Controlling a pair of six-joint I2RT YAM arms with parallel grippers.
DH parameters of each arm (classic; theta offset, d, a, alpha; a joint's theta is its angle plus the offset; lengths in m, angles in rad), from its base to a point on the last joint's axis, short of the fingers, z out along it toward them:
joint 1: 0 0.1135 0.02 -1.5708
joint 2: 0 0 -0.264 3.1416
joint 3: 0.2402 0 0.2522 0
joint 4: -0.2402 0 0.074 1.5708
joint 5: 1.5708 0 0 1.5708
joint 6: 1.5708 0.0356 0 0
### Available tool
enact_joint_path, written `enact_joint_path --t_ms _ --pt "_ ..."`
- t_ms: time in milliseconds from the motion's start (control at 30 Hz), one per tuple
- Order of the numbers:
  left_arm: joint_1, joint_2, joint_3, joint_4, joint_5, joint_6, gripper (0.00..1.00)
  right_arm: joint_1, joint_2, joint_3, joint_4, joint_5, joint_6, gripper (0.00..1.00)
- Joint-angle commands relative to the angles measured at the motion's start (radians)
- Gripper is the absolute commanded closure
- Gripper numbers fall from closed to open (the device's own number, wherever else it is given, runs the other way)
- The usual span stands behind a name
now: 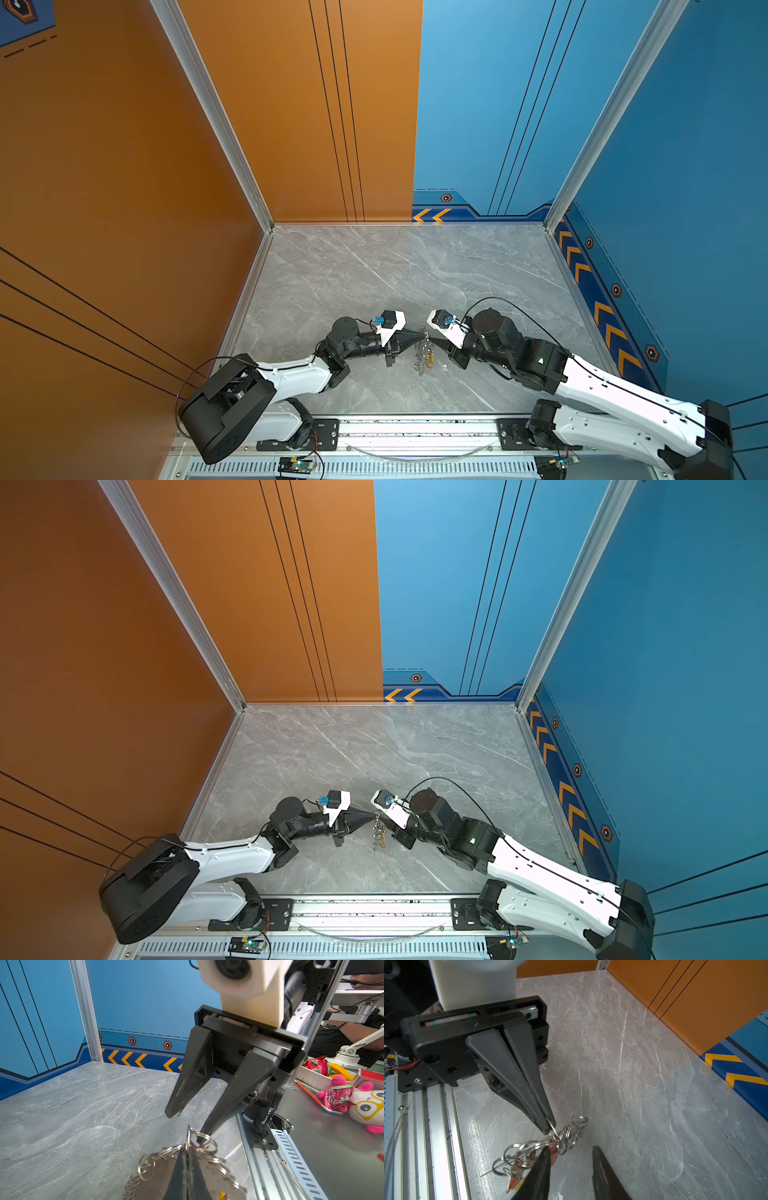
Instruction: Put the keys on the keyring
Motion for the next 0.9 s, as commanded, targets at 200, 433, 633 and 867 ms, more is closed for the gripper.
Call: enact_joint_path --t_ms 200,433,633,867 --pt "0.001 0.004 -0.006 0.055 -0.010 -0.001 1.00 0.017 0.040 0.011 0.018 0.028 0.009 0.64" --pt "0.001 -0.005 -0.007 0.054 -0.017 0.000 1.00 0.038 0.089 0.015 -0.019 0.074 -0.009 0.64" --pt "0.001 -0.004 -0.007 0.054 -0.022 0.000 1.00 0.064 0.126 0.038 -0.062 0.142 -0.032 0.64" --pt "0.005 -0.010 -0.010 0.055 -0.023 0.002 1.00 0.060 0.082 0.050 -0.080 0.181 -0.039 0.64"
